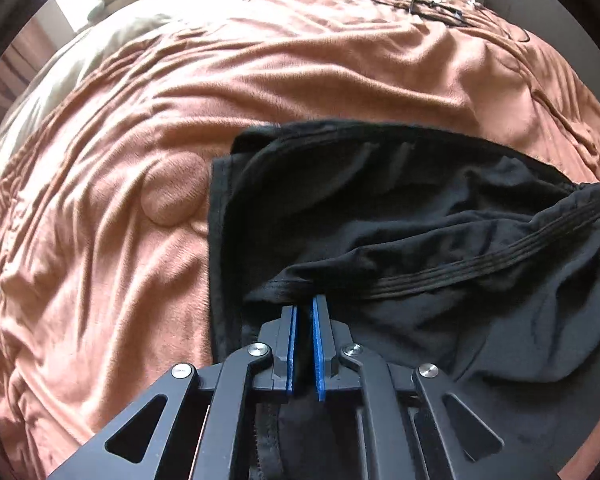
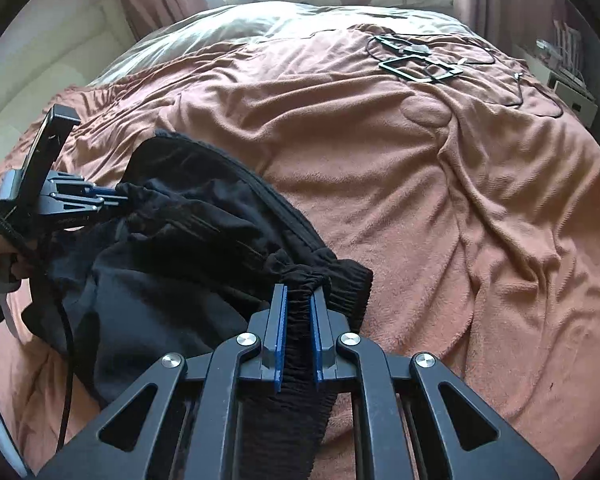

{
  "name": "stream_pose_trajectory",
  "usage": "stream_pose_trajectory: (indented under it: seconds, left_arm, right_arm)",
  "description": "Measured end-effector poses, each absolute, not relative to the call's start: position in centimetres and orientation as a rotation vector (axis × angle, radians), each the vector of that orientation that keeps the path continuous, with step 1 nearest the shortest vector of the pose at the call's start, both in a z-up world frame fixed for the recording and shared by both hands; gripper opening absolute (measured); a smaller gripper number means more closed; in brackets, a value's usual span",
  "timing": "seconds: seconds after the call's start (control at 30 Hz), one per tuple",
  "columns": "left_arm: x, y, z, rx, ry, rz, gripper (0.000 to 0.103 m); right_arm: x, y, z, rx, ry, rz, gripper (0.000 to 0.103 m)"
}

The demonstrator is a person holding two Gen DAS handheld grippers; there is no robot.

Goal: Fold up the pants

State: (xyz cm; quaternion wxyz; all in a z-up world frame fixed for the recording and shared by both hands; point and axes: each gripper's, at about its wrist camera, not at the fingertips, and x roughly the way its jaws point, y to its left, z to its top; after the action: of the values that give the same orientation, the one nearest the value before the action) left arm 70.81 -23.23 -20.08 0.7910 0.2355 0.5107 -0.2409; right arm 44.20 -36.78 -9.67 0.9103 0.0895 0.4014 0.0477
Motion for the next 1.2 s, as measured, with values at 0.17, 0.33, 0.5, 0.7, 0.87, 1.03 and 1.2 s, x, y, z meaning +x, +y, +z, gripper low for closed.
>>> stream_pose_trajectory:
  seconds: [0.17, 0.33, 0.5, 0.7, 0.87, 1.03, 1.2]
  left_arm:
    - [71.0, -21.7, -16.1, 0.399, 1.028, -0.517, 0.007]
    - [72.5, -20.9, -13.4, 0.321, 0.986, -0.478, 0.006]
    - [74.2, -22.5, -13.5, 0.335, 0.993, -0.442, 0.006]
    - [76.0, -23.9, -15.4, 0.337, 1.001, -0.419, 0.006]
    - [77.3, -25.0, -17.3, 0.347, 1.007, -0.405, 0.006]
    - [78.2, -25.5, -19.4, 0.356, 1.031, -0.389, 0.007]
    - [78.1, -24.8, -19.0, 0.327, 1.045, -0.391, 0.028]
  right_arm:
    - [42.8, -37.7, -8.4, 0.222, 0.771, 0.092, 0.005]
    - [41.9, -38.5, -7.6, 0.260, 0.734, 0.082, 0.004]
    - [42.8, -38.7, -8.0, 0.277, 0.750, 0.062, 0.004]
    - [44.7, -38.8, -8.6, 0.293, 0.766, 0.025, 0.004]
    - [46.1, -38.8, -9.5, 0.286, 0.780, -0.004, 0.004]
    - [47.5, -38.9, -10.6, 0.315, 0.785, -0.012, 0.004]
    - [47.2, -39.6, -10.3, 0.351, 0.783, 0.018, 0.007]
